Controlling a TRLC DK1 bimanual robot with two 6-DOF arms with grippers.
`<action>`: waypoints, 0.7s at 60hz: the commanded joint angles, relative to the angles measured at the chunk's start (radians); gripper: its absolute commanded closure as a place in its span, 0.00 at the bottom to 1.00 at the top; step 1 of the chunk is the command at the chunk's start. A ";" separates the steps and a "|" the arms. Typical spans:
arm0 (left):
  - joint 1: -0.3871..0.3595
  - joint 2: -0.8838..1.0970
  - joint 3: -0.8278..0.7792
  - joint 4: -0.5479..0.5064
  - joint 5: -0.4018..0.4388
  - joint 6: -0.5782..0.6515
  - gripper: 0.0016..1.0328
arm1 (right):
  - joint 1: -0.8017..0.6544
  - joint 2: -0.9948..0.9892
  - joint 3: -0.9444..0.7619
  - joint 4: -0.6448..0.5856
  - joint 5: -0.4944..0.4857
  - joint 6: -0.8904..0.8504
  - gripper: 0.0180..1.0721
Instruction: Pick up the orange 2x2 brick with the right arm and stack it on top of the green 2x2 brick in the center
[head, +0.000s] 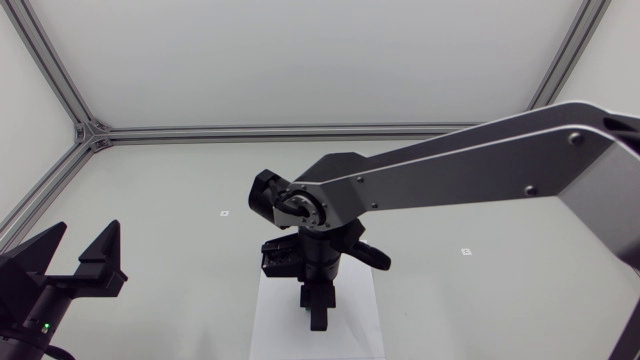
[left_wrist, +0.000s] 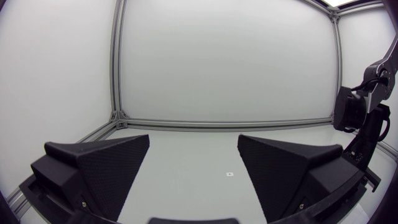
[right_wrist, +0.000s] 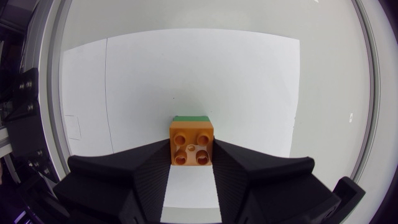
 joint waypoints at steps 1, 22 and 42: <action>0.003 -0.008 -0.041 -0.014 0.004 0.013 0.04 | 0.012 0.103 -0.068 -0.045 0.013 -0.002 0.77; 0.003 -0.008 -0.041 -0.015 0.004 0.013 0.04 | 0.003 0.082 -0.095 -0.004 0.005 -0.002 0.77; 0.003 -0.008 -0.041 -0.014 0.004 0.013 0.04 | 0.003 0.068 -0.078 -0.009 -0.003 -0.013 0.77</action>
